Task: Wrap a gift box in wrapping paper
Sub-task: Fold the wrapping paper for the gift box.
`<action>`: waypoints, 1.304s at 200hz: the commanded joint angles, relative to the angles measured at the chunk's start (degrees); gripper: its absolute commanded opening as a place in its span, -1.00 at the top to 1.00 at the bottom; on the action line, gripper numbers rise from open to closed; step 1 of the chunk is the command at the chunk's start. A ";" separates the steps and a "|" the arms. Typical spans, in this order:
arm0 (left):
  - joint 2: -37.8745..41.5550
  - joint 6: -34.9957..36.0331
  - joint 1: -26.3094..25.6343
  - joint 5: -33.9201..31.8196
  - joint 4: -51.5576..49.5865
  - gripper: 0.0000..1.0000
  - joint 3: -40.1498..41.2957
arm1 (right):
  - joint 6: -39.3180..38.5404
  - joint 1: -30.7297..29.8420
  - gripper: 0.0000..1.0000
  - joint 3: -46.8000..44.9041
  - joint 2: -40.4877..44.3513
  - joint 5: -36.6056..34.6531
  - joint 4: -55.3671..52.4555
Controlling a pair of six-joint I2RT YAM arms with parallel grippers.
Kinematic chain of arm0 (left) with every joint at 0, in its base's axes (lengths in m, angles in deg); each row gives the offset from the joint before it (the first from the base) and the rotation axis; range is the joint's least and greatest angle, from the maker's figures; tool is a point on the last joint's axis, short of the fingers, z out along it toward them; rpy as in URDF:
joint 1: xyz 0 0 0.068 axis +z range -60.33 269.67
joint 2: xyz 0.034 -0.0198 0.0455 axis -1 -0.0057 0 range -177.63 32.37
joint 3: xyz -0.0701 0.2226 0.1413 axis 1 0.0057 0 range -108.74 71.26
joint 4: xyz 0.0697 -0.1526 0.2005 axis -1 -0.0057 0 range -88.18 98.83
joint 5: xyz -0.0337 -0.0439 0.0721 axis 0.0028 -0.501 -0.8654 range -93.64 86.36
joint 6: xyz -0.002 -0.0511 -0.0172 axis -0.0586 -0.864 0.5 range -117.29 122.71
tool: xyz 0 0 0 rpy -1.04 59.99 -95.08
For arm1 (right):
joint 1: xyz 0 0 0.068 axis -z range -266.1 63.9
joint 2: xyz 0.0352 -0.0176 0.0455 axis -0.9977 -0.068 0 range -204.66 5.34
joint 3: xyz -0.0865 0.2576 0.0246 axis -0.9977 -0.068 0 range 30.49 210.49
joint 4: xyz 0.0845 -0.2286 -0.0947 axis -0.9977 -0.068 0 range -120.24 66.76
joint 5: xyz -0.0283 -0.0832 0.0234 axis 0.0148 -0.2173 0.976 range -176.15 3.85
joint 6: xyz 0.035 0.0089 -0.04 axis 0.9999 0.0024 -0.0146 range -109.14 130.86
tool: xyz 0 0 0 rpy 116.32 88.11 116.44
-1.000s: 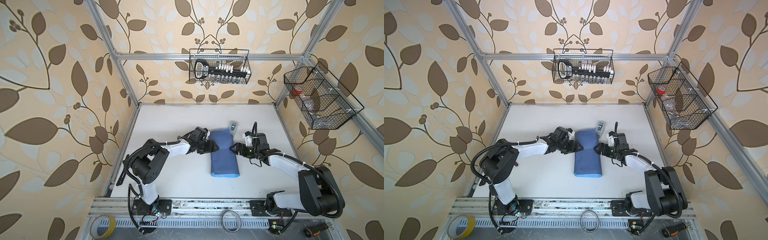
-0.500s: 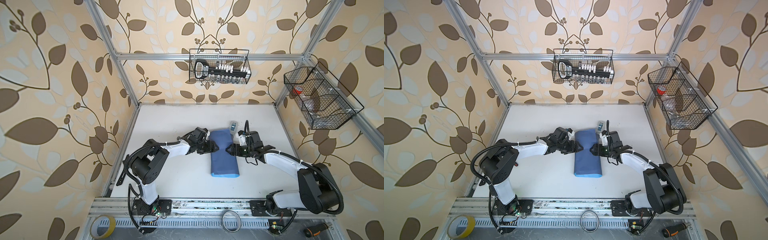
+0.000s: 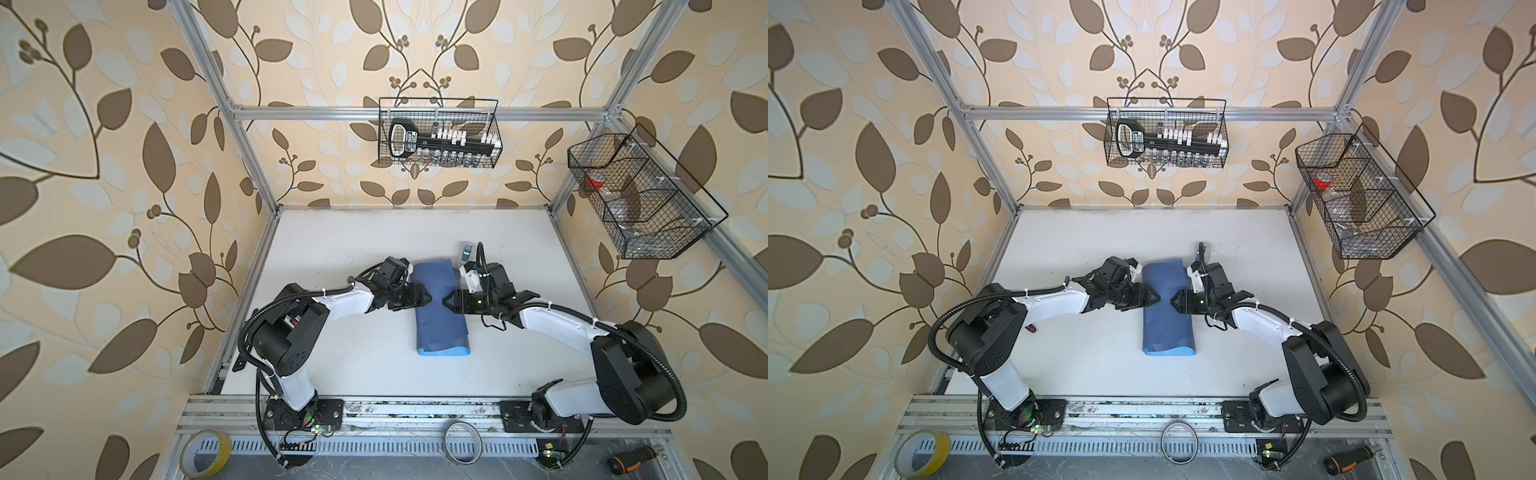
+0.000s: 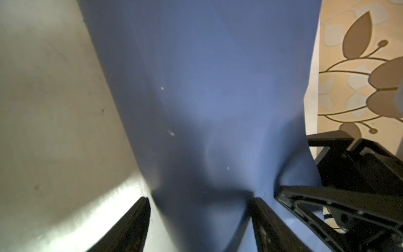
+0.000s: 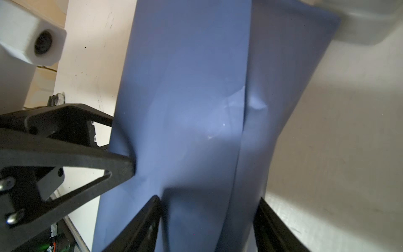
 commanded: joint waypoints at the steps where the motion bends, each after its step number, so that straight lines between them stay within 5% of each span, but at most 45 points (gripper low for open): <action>1: 0.54 1.62 1.61 -1.94 -6.40 -0.49 2.79 | 2.23 -2.92 -0.31 1.22 -2.65 1.71 1.10; 148: 1.15 3.42 2.91 -0.64 -6.67 -0.51 6.01 | -5.03 1.57 -0.76 6.37 -2.28 1.41 -6.92; 261: 5.61 0.88 3.23 -0.05 -5.95 -0.68 2.06 | -4.81 2.98 -0.53 2.37 -7.12 2.01 -4.17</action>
